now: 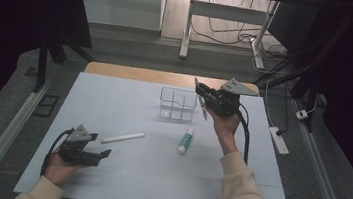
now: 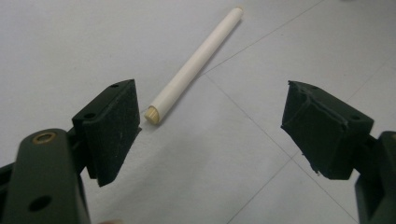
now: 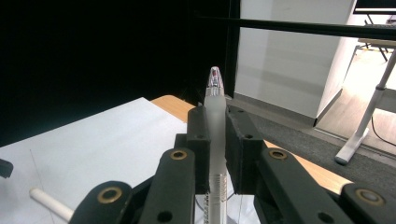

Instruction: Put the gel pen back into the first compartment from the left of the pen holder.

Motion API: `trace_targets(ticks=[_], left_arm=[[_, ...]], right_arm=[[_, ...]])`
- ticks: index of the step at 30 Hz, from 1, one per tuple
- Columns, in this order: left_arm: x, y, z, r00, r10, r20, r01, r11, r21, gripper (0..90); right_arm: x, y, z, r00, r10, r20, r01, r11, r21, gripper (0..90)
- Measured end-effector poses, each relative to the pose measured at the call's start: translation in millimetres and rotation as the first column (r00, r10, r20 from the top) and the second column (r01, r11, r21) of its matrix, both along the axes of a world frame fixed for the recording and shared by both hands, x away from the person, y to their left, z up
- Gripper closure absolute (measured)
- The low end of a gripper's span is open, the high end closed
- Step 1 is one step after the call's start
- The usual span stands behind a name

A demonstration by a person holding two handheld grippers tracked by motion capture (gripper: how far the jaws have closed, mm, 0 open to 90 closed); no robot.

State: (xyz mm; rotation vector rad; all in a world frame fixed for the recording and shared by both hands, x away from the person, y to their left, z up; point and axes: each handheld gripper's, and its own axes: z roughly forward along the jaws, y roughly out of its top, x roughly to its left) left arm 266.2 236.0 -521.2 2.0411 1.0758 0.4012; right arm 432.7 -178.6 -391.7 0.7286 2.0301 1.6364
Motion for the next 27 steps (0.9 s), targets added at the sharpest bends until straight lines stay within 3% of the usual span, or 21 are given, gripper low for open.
trace_targets(ticks=[11,27], left_arm=[[0.4,0.7,-0.2,1.0000,0.000,0.000,0.000,1.0000,-0.003,19.2],[0.3,0.8,0.0,1.0000,-0.002,-0.001,0.002,1.0000,-0.005,19.2]], right_arm=[[10.9,13.6,0.0,0.9999,-0.008,-0.011,0.008,0.999,0.038,79.9],[18.7,28.0,-0.3,0.9997,0.000,-0.023,0.001,0.999,0.045,79.9]])
